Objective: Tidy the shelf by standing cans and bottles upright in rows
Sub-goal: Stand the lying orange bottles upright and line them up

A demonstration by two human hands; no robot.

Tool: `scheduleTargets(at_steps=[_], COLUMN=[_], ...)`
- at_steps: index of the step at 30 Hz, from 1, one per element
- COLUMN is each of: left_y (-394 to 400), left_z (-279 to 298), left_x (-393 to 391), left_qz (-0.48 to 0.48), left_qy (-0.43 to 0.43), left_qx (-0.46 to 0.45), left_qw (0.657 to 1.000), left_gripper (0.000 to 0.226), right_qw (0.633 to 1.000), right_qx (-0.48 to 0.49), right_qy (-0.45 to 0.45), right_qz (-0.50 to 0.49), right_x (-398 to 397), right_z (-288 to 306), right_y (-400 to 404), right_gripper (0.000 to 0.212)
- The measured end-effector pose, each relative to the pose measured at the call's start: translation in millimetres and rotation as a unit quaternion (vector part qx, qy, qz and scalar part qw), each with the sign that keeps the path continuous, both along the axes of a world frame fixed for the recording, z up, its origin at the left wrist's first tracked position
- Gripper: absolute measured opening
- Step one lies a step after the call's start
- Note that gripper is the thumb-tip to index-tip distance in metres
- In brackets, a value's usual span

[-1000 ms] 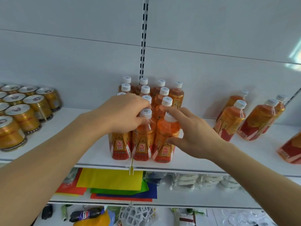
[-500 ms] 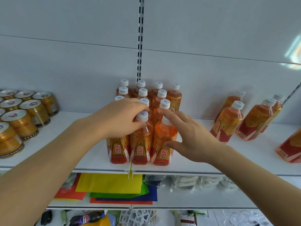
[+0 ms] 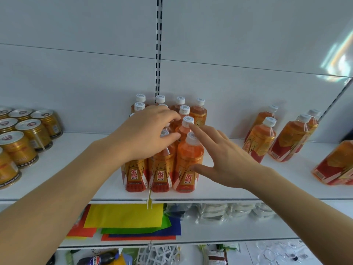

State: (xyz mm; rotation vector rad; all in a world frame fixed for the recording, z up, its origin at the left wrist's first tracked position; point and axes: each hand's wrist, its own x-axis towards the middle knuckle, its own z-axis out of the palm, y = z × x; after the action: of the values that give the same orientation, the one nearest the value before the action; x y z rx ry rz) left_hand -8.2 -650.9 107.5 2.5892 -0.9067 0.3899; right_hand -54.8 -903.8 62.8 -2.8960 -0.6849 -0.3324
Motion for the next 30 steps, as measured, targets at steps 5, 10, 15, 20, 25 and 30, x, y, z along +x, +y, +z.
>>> scheduleTargets(at_steps=[5, 10, 15, 20, 25, 30], left_y=[-43, -111, -198, -272, -314, -322], left_z=[14, 22, 18, 2, -15, -17], left_x=[-4, -2, 8, 35, 57, 64], left_qz=[-0.017, -0.039, -0.037, 0.008, 0.048, 0.066], left_qy=[-0.049, -0.066, -0.050, 0.003, 0.057, 0.042], left_qx=[-0.035, -0.019, 0.030, 0.082, 0.100, 0.129], left_qw=[0.998, 0.997, 0.998, 0.997, 0.992, 0.989], left_gripper=[0.044, 0.045, 0.049, 0.054, 0.052, 0.030], right_qw=[0.998, 0.994, 0.986, 0.982, 0.983, 0.986], right_qx=[-0.032, -0.037, -0.058, -0.069, -0.063, -0.103], right_qy=[-0.030, -0.051, -0.059, -0.050, -0.027, 0.002], right_qz=[-0.050, -0.092, -0.142, -0.170, -0.167, -0.133], right_x=[-13, -12, -7, 23, 75, 127], right_z=[11, 11, 16, 31, 46, 49], right_y=[-38, -105, -179, -256, -290, -281], right_gripper=[0.086, 0.081, 0.072, 0.068, 0.069, 0.069])
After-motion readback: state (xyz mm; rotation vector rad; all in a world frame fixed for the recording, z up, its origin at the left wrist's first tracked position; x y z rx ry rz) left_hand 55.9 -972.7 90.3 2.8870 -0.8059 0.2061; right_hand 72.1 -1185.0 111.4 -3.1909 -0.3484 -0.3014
